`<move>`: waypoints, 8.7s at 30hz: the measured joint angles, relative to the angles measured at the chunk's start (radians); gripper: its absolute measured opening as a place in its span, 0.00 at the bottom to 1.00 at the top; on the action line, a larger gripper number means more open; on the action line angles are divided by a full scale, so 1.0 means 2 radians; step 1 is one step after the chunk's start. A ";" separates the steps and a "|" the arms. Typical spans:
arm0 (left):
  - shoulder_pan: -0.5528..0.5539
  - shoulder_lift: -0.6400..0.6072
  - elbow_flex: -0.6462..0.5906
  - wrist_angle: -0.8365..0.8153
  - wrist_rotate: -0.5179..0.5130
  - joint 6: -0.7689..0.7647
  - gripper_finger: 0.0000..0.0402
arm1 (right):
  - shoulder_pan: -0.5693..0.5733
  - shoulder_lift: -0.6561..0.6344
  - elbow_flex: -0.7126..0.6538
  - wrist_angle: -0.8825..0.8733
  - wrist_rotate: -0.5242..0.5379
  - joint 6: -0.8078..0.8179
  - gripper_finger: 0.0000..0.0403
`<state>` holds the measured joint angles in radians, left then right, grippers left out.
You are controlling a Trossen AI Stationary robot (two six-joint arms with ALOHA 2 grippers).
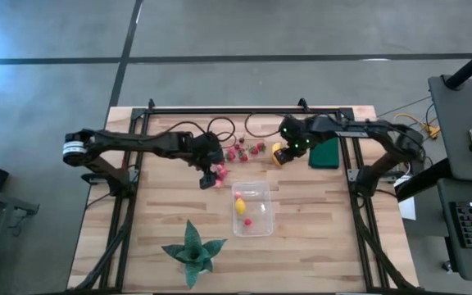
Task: Pick and placing Produce into tupperware
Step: Put the apricot into the transparent bin, then put the banana into the transparent bin, then put the strawberry into the transparent bin
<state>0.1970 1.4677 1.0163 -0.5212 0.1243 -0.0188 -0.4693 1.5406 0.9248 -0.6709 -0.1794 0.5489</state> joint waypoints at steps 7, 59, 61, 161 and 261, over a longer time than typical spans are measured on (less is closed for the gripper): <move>0.000 -0.033 -0.018 0.004 -0.015 0.015 0.69 | 0.098 -0.059 0.001 0.054 -0.069 0.042 0.33; -0.044 0.072 -0.115 0.167 0.023 0.042 0.67 | 0.247 0.003 0.190 -0.146 0.274 0.092 0.61; -0.044 0.079 -0.115 0.168 0.020 0.042 0.64 | 0.246 0.003 0.190 -0.146 0.274 0.092 0.61; -0.047 -0.287 -0.110 0.063 -0.149 0.053 0.58 | 0.076 0.013 0.071 -0.047 0.129 0.192 0.61; 0.145 -0.019 -0.120 0.151 -0.038 0.223 0.58 | 0.294 -0.093 0.241 -0.223 0.313 0.304 0.70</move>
<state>0.4860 1.4292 0.7769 -0.2198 0.0475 0.4274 0.1183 1.3541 1.4063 -1.1173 0.4475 1.1566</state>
